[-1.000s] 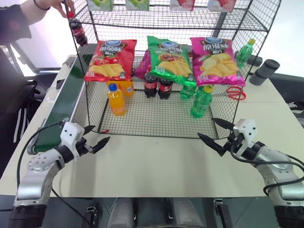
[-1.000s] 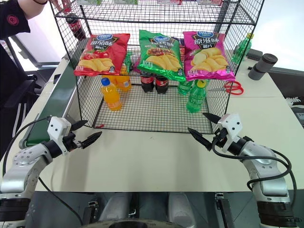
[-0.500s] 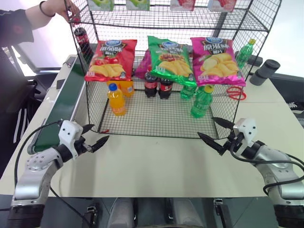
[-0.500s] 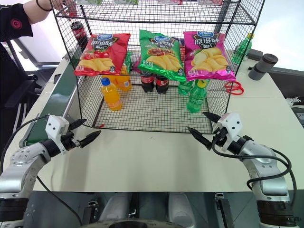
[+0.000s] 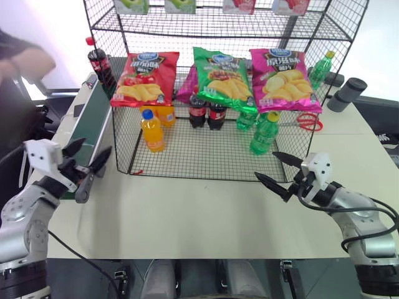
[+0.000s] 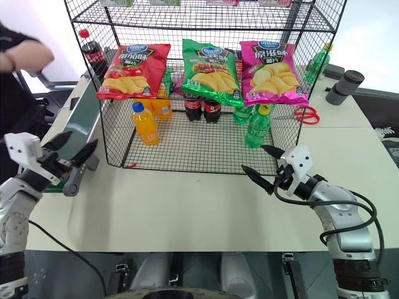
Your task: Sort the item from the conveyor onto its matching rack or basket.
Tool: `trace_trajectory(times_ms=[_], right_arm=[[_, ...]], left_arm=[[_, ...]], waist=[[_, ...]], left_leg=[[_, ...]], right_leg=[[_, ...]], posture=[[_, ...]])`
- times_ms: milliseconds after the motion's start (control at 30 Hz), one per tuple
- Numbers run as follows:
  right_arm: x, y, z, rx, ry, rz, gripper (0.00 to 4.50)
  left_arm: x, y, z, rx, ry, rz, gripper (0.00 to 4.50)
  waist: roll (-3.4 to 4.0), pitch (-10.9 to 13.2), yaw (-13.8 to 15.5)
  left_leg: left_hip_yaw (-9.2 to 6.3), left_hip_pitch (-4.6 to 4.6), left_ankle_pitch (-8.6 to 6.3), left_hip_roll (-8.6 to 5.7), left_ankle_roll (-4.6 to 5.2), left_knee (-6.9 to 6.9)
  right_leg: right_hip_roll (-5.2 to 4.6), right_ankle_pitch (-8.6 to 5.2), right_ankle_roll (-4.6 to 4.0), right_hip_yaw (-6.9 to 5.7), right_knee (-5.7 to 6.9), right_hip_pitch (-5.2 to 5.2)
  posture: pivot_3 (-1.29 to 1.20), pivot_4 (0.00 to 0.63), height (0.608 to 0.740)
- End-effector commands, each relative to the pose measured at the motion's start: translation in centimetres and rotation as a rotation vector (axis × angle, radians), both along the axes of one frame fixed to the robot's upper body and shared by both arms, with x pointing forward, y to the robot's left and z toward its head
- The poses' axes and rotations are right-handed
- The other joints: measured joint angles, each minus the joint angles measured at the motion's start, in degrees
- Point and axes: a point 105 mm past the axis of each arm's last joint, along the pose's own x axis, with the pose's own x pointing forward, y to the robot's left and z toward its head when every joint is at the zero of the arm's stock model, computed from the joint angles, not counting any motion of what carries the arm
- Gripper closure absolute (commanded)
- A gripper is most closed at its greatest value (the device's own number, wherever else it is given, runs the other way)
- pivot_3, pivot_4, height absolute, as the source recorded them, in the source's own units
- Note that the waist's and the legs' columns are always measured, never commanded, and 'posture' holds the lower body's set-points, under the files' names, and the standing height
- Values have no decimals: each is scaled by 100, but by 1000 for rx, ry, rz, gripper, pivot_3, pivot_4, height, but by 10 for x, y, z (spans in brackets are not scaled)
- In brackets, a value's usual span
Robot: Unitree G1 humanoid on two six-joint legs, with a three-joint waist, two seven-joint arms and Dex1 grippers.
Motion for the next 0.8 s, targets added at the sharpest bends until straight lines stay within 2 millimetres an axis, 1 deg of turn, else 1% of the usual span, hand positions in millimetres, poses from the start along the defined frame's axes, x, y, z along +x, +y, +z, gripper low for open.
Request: trace_trajectory(times_ms=[33, 133, 167, 267, 500, 700, 800], right_arm=[[2, 17, 18, 32, -51, 32, 28], [2, 32, 24, 72, -40, 63, 28], [0, 40, 26, 74, -49, 88, 28], [-9, 58, 29, 107, -32, 164, 28], [-36, 103, 27, 160, -11, 332, 28], [-52, 125, 24, 192, -5, 410, 28], [-53, 127, 23, 212, 14, 416, 28]], left_arm=[[-3, 25, -1, 49, -22, 160, 0], [1, 31, -9, 55, -17, 227, 0], [3, 28, -12, 50, -14, 224, 0], [7, 22, -18, 43, -3, 211, 0], [15, 24, -23, 32, -8, 247, 0], [20, 28, -23, 38, -21, 282, 0], [20, 33, -25, 47, -22, 316, 0]], waist=[[0, 0, 1], [0, 0, 3], [-2, -1, 3], [-6, -3, 10], [-10, -6, 3], [-12, -7, -3], [-12, -7, -3]], left_leg=[[0, 0, 0, 0, 0, 1], [0, 0, 0, 0, 0, 2], [0, 0, 0, 0, 0, 2], [-1, -1, 0, 0, 0, 2], [-4, -2, 0, 0, 0, 2], [-4, -2, 0, 0, 0, 2], [-6, -2, 0, 0, 0, 2]], right_leg=[[0, 0, 0, 0, 1, 0], [0, 0, 0, -1, 1, 0], [0, 0, 0, 0, 1, 0], [-1, 0, 0, -1, 1, 0], [-4, 0, 0, -3, 1, 0], [-5, 0, 0, -4, 1, 0], [-5, 0, 0, -5, 2, 0]], posture=[[0, 150, 740], [0, 150, 740], [0, 150, 740], [0, 150, 740], [0, 150, 740], [0, 150, 740], [0, 150, 740]])
